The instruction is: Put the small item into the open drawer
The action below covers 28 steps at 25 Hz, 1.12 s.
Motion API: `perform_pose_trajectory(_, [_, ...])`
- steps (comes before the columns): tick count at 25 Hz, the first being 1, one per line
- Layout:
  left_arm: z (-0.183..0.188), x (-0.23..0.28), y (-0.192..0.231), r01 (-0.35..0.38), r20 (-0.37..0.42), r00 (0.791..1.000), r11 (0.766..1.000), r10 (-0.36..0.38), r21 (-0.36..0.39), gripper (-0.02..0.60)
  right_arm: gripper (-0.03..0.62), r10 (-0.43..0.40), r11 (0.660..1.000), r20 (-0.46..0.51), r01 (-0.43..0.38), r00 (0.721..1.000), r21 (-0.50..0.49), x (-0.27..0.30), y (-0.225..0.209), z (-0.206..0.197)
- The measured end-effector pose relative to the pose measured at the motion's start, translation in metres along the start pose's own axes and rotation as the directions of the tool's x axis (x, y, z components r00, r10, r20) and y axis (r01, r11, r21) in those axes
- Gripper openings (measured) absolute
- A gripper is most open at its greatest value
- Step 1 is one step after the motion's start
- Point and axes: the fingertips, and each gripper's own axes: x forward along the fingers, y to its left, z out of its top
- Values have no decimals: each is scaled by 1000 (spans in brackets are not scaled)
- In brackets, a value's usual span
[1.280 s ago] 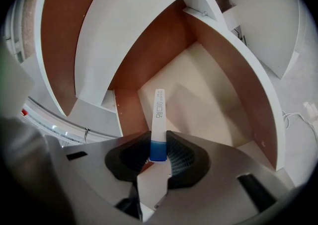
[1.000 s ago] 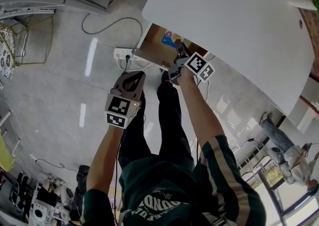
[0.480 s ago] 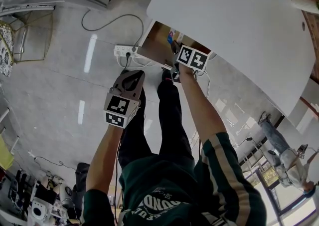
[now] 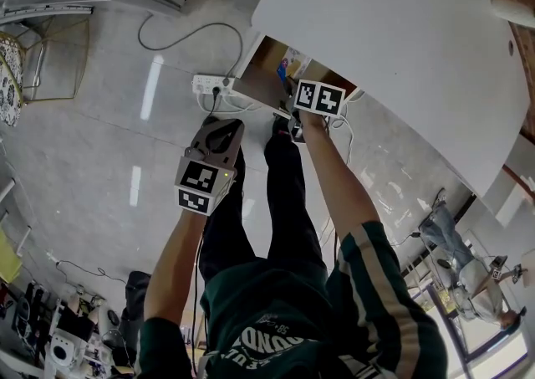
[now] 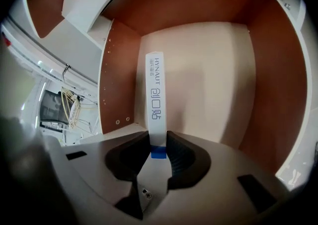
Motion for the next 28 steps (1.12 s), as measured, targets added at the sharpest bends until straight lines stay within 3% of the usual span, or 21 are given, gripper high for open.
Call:
perform_pose_trajectory(4, [1,0,3,-1,-1,1000,1000,1,1,15,115,3,1000,-24,-4,1000,-6,3,0,-2])
perform_pose_trajectory(10, [-1,1,3,1,-8,1000,1000,-1,-6,15,136,-112,989,-4,111,994,-99,3,-14,4])
perform_pose_trajectory(20, [-6,-1,7,-7,-25,1000,1000,7,-4,15,153,-144,982,-3,143,990,-124,7,-27,11])
perform_pose_trajectory(28, [-8,1,3,-7,-28,1000,1000,7,0,15,213,-157,978,11,157,988,-135,8,-32,7])
